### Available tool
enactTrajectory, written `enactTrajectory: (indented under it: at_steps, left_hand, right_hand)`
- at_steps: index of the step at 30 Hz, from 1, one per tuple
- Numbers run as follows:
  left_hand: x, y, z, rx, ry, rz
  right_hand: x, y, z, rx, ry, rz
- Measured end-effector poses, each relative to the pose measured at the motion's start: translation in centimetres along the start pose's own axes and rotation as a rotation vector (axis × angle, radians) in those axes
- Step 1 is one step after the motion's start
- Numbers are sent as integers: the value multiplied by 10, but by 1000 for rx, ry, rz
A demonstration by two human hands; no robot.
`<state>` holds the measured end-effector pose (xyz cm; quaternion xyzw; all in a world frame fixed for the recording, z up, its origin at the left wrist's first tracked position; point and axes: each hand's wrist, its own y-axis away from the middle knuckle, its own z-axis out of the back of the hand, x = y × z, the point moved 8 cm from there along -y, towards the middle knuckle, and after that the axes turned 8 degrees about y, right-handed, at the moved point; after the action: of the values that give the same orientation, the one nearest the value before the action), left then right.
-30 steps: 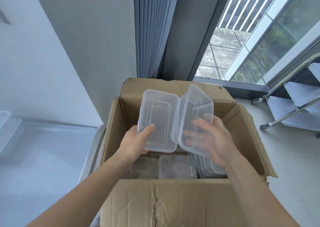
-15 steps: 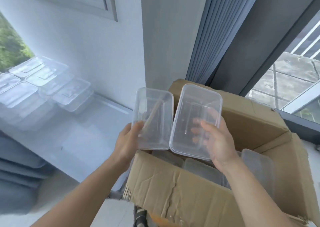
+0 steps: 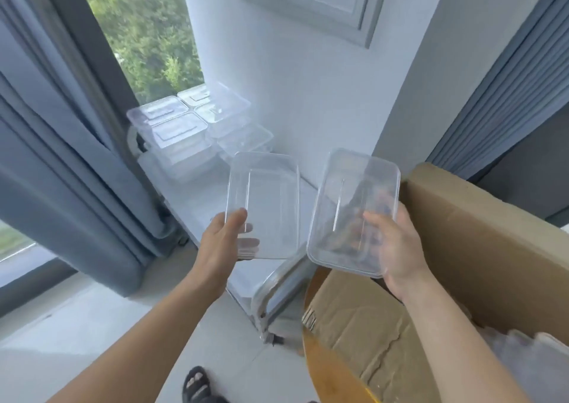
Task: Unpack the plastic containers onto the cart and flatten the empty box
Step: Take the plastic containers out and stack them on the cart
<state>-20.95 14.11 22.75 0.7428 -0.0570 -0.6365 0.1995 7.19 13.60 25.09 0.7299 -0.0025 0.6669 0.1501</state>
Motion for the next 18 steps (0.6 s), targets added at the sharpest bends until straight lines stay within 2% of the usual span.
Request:
enactTrajectory:
  at_steps: [11,18]
  left_hand:
    - [-26,-66,206,-145,67,66]
    - [-57,-109,272,-125,0,61]
  right_hand:
    - [-26,-28,-206,52,146,-48]
    - [-40,-41,-291,30,154,-82]
